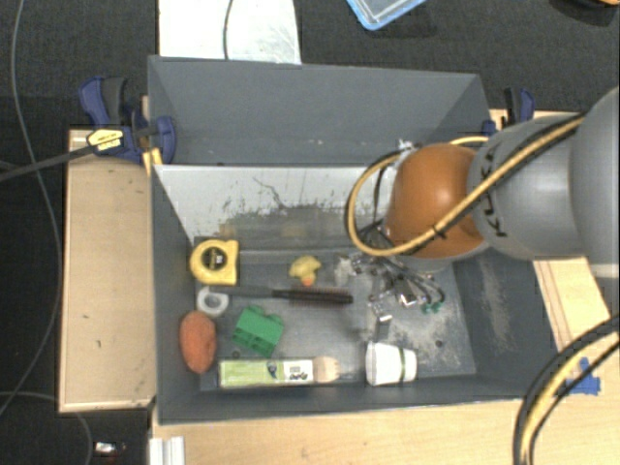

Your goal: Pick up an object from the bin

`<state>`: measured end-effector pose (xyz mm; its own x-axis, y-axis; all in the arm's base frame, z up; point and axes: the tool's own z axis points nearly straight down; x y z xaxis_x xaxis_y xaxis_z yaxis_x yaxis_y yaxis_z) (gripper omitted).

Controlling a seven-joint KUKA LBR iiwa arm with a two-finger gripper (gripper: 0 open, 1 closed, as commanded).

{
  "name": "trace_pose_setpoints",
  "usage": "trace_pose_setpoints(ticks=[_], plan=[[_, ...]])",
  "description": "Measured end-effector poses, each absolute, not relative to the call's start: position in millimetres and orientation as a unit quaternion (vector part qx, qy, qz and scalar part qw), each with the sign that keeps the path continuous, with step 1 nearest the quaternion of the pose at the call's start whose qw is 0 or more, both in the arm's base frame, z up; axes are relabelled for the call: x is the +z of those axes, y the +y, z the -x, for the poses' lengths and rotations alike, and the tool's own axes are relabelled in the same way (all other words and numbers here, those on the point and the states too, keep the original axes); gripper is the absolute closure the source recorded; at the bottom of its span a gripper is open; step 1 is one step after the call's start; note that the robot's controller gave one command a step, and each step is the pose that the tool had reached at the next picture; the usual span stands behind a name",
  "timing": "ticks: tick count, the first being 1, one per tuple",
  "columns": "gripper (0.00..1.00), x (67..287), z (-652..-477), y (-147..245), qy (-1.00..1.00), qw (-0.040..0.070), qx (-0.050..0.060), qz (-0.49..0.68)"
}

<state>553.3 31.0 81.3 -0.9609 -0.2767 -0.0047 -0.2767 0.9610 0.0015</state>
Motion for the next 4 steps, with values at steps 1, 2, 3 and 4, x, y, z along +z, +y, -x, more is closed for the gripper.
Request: trace_pose_setpoints(ticks=[1,2,3,4], plan=[[0.00,70,-565.7,84,0.997,0.012,-0.002,0.077],[1.00,71,-591.2,91,0.976,0.001,0.000,0.216],[1.00,71,-591.2,91,0.976,0.001,0.000,0.217],[1.00,147,-590.3,85,0.978,0.000,0.000,0.211]])
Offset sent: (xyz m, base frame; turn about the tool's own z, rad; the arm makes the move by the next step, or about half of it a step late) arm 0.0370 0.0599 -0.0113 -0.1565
